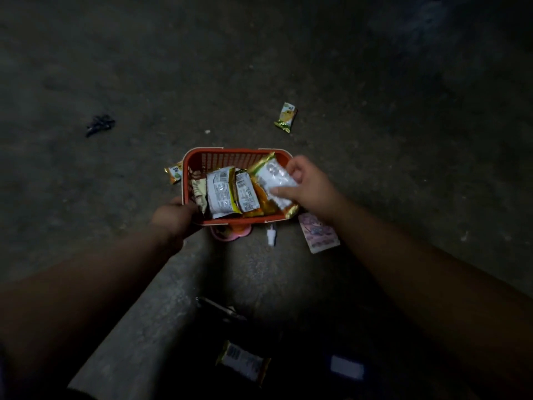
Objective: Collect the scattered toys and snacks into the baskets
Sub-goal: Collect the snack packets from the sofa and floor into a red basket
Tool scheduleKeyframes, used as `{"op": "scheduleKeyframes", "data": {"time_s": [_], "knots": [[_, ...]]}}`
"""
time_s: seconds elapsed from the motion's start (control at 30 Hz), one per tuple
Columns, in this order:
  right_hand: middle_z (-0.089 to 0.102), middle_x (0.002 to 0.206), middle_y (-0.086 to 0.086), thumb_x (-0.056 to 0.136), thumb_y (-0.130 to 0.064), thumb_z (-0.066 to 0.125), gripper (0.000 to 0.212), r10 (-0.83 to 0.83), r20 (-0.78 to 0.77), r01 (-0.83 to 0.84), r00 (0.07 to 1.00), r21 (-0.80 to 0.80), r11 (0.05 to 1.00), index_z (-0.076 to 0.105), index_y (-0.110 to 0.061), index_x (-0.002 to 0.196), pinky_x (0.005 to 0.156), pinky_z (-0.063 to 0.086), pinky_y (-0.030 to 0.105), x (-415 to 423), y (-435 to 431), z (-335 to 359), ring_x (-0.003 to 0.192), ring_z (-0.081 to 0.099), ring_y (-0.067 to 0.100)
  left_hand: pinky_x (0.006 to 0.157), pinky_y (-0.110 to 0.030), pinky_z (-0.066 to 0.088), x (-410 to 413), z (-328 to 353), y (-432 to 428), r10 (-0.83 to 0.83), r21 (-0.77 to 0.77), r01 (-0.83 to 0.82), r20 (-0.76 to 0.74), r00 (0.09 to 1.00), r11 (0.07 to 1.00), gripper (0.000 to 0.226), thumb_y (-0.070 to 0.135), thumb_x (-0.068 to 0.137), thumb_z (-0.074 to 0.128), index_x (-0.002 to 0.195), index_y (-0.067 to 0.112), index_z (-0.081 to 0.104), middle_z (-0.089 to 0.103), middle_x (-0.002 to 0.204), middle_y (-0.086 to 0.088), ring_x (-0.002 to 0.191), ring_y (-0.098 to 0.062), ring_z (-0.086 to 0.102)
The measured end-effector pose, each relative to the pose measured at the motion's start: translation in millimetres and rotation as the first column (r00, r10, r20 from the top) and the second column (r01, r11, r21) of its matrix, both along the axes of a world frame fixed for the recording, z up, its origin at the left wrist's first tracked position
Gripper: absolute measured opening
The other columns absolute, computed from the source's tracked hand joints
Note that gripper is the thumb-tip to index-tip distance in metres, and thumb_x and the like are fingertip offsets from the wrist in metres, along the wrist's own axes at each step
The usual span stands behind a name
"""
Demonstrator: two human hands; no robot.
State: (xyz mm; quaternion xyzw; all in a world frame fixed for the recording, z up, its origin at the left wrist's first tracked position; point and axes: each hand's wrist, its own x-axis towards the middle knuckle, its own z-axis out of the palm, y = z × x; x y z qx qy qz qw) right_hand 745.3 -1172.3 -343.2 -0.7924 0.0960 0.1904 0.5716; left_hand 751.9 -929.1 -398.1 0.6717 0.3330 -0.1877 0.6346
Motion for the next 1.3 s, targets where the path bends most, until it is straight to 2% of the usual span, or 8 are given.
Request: {"op": "scheduleKeyframes", "data": {"time_s": [0.1, 0.23, 0.47, 0.57, 0.73, 0.93, 1.1, 1.3], "knots": [[0.06, 0.102, -0.003, 0.086, -0.02, 0.067, 0.03, -0.118, 0.207, 0.174, 0.971, -0.278, 0.945, 0.046, -0.016, 0.108, 0.074, 0.055, 0.031, 22.3, 22.9, -6.3, 0.089, 0.064, 0.011, 0.046, -0.018, 0.054, 0.2, 7.0, 10.0, 0.028, 0.006, -0.028, -0.007, 1.0, 1.0, 0.024, -0.006, 0.086, 0.046, 0.093, 0.012, 0.061, 0.063, 0.088, -0.012, 0.07, -0.02, 0.06], [0.044, 0.131, 0.009, 0.093, -0.02, 0.055, 0.035, 0.167, 0.193, -0.011, 0.967, -0.622, 0.783, 0.049, -0.012, 0.127, 0.09, 0.043, 0.031, 36.6, 43.6, -24.2, 0.114, 0.051, 0.023, 0.044, -0.019, 0.052, -1.6, 20.3, 17.3, 0.091, -0.035, -0.09, 0.01, 0.996, 0.995, 0.028, -0.007, 0.089, 0.041, 0.08, 0.015, 0.056, 0.058, 0.077, -0.007, 0.067, -0.019, 0.057], [0.029, 0.149, 0.003, 0.093, -0.012, 0.053, 0.059, 0.369, 0.018, -0.285, 0.929, -0.599, 0.748, 0.032, -0.02, 0.148, 0.107, 0.036, 0.03, 24.9, 55.5, -28.9, 0.132, 0.037, 0.019, 0.044, -0.02, 0.053, -6.5, 32.6, 40.9, 0.129, 0.012, -0.129, -0.03, 0.991, 0.992, 0.027, -0.01, 0.087, 0.041, 0.077, 0.012, 0.054, 0.056, 0.076, -0.008, 0.066, -0.018, 0.055], [0.036, 0.138, 0.007, 0.087, -0.012, 0.057, 0.056, 0.383, 0.272, -0.125, 0.883, -0.649, 0.75, 0.04, -0.018, 0.14, 0.104, 0.041, 0.035, 4.1, 57.4, -31.4, 0.125, 0.039, 0.02, 0.047, -0.021, 0.054, -11.5, 39.1, 42.2, 0.147, 0.026, -0.146, -0.038, 0.988, 0.989, 0.026, -0.008, 0.088, 0.043, 0.074, 0.011, 0.053, 0.055, 0.075, -0.008, 0.065, -0.017, 0.056], [0.058, 0.11, 0.016, 0.077, -0.011, 0.061, 0.032, 0.646, 0.443, -0.327, 0.622, -0.602, 0.728, 0.06, -0.004, 0.108, 0.077, 0.054, 0.042, -51.6, 68.7, -58.7, 0.092, 0.061, 0.03, 0.047, -0.02, 0.054, -23.9, 50.2, 51.0, 0.201, 0.02, -0.201, 0.001, 0.98, 0.979, 0.025, -0.008, 0.088, 0.043, 0.076, 0.011, 0.054, 0.056, 0.075, -0.007, 0.059, -0.016, 0.061], [0.059, 0.12, 0.009, 0.081, -0.031, 0.068, 0.047, 0.977, -0.086, -0.836, 0.194, -0.536, 0.119, 0.056, -0.016, 0.123, 0.087, 0.046, 0.036, -104.9, 90.6, -110.4, 0.108, 0.057, 0.03, 0.047, -0.021, 0.055, -45.9, 50.7, 74.7, 0.245, 0.066, -0.244, -0.007, 0.97, 0.968, 0.023, -0.006, 0.091, 0.042, 0.079, 0.01, 0.054, 0.057, 0.079, -0.011, 0.065, -0.019, 0.059], [0.049, 0.134, 0.003, 0.061, -0.04, 0.079, 0.076, 0.952, -0.145, -0.704, -0.271, -0.644, -0.299, 0.051, -0.031, 0.131, 0.092, 0.042, 0.038, -143.2, 101.1, -150.4, 0.118, 0.047, 0.028, 0.045, -0.019, 0.053, -79.9, 48.3, 94.6, 0.344, 0.154, -0.338, -0.016, 0.939, 0.929, 0.022, -0.006, 0.089, 0.044, 0.076, 0.01, 0.053, 0.055, 0.075, -0.012, 0.039, -0.011, 0.061], [0.06, 0.093, -0.013, 0.06, -0.043, 0.075, 0.03, 0.884, -0.126, -0.493, -0.449, -0.791, -0.363, 0.07, -0.044, 0.09, 0.076, 0.045, 0.032, -157.7, 99.7, -169.8, 0.097, 0.054, 0.02, 0.054, -0.024, 0.053, -104.9, 41.6, 107.5, 0.427, 0.206, -0.409, -0.048, 0.903, 0.889, 0.022, -0.005, 0.087, 0.047, 0.072, 0.01, 0.053, 0.061, 0.059, -0.007, 0.033, -0.007, 0.058]]}}
